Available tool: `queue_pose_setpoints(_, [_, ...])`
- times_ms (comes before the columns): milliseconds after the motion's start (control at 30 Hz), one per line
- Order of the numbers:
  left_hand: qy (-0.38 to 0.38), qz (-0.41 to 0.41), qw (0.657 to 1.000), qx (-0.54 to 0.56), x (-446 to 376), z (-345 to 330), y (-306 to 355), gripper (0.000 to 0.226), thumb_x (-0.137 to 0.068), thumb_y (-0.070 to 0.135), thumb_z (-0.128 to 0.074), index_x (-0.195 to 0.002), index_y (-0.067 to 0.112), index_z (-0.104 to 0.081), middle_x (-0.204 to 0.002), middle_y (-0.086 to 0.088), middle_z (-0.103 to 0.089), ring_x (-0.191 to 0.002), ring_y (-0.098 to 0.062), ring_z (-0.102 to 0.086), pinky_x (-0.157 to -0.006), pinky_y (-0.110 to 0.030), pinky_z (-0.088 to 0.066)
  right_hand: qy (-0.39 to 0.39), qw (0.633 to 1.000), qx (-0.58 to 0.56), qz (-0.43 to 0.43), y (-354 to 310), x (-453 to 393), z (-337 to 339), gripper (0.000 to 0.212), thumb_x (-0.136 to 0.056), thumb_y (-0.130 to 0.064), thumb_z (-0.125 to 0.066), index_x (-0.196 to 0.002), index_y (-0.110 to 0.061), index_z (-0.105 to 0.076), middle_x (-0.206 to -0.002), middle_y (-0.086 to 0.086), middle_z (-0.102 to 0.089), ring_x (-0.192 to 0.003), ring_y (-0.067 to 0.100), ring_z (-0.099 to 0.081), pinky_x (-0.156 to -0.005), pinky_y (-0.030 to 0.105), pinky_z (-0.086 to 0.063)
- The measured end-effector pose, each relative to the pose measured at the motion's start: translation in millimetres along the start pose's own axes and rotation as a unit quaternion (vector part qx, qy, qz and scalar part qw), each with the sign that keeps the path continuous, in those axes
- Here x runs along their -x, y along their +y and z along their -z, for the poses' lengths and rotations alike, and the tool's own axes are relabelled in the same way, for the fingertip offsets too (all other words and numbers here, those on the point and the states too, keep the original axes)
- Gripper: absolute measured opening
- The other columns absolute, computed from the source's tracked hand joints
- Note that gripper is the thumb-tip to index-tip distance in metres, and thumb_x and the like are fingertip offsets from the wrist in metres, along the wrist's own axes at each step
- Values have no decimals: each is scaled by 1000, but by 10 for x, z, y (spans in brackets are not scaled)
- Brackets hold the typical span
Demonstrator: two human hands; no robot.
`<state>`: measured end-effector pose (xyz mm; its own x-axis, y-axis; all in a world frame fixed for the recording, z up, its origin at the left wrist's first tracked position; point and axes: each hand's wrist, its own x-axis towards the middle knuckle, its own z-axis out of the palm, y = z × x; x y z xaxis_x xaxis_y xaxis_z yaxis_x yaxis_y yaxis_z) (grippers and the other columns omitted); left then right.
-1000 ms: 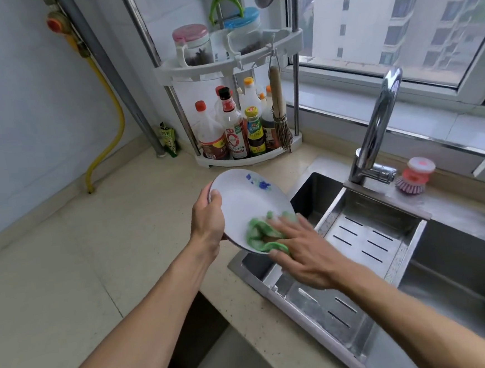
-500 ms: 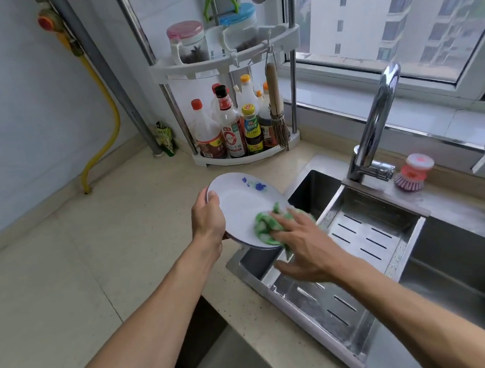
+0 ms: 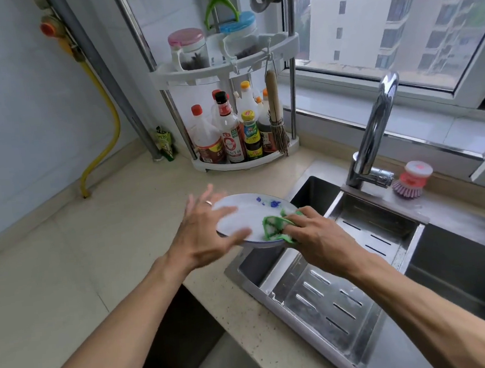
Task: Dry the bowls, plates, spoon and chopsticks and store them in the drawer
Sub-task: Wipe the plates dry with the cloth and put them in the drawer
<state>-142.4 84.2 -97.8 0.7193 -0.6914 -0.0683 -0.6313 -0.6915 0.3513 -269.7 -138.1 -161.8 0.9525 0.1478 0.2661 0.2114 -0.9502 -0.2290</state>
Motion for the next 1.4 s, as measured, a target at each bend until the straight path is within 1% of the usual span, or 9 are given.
queue_pose_setpoints(133, [-33, -162, 978, -126, 49, -114, 0, 31, -76, 53, -65, -91, 26, -70, -92, 7, -72, -96, -16, -66, -84, -41, -57, -18, 998, -53, 8, 28, -67, 116, 23, -95, -32, -61, -111, -17, -69, -116, -1, -65, -105, 24, -52, -85, 41, -52])
queue_pose_setpoints(233, [60, -161, 982, -83, -14, -138, 42, 15, -68, 14, -68, -75, 27, -68, -62, 10, -64, -56, -18, -56, -54, -24, -41, -10, 989, -143, -26, 74, -47, 147, 22, -92, -24, -69, -112, -16, -71, -121, 0, -65, -112, 26, -55, -91, 44, -52])
queue_pose_setpoints(533, [18, 29, 966, 255, -10, -249, 460, 48, -57, 24, -79, -103, 20, -66, -90, 2, -70, -79, -19, -68, -67, -40, -58, 143, 863, -427, -229, -367, -115, 94, 59, -86, -14, -56, -144, -25, -52, -134, 0, -45, -127, 18, -45, -114, 40, -37])
queue_pose_setpoints(700, [36, 45, 948, 313, -15, -274, 607, 42, -57, 25, -83, -95, 22, -66, -88, 1, -72, -79, -19, -71, -69, -41, -60, 171, 874, -390, -235, -571, -228, 62, 60, -90, -66, -37, -138, -37, -56, -153, -1, -32, -141, 15, -35, -118, 40, -30])
queue_pose_setpoints(867, [55, 51, 952, 298, 13, -206, 676, 32, -51, 25, -74, -79, 31, -61, -81, 5, -67, -70, -15, -63, -61, -33, -54, 129, 861, -407, -278, -339, -363, 101, 60, -94, -55, -25, -147, -35, -46, -147, 5, -42, -131, 19, -42, -113, 37, -34])
queue_pose_setpoints(1000, [43, 52, 935, 349, -26, -163, 539, 27, -61, 8, -74, -83, 22, -69, -80, 8, -73, -74, -7, -66, -66, -23, -54, 81, 934, -324, -128, -577, -285, -13, 45, -101, -47, -31, -144, -41, -43, -165, -4, -12, -147, 18, -14, -120, 35, -9])
queue_pose_setpoints(1133, [32, 63, 949, 307, 22, -184, 526, 43, -52, 23, -76, -94, 17, -66, -89, -5, -71, -73, -17, -65, -62, -36, -58, 100, 862, -433, -245, -375, -428, 50, 42, -106, -41, -33, -146, -35, -43, -143, 4, -37, -138, 21, -36, -120, 45, -27])
queue_pose_setpoints(1300, [33, 53, 944, 323, -5, -196, 457, 34, -55, 23, -72, -89, 22, -70, -89, -1, -76, -83, -19, -72, -74, -37, -60, 54, 933, -328, -138, -627, -310, -30, 43, -100, -47, -31, -142, -50, -34, -166, -9, -4, -144, 16, -11, -119, 36, -8])
queue_pose_setpoints(1400, [51, 44, 957, 282, 78, -193, 489, 53, -52, 28, -73, -104, 18, -67, -90, -2, -70, -80, -23, -69, -67, -42, -59, 70, 874, -422, -229, -382, -384, -8, 51, -100, -50, -22, -148, -40, -38, -161, 3, -25, -145, 21, -24, -123, 46, -19])
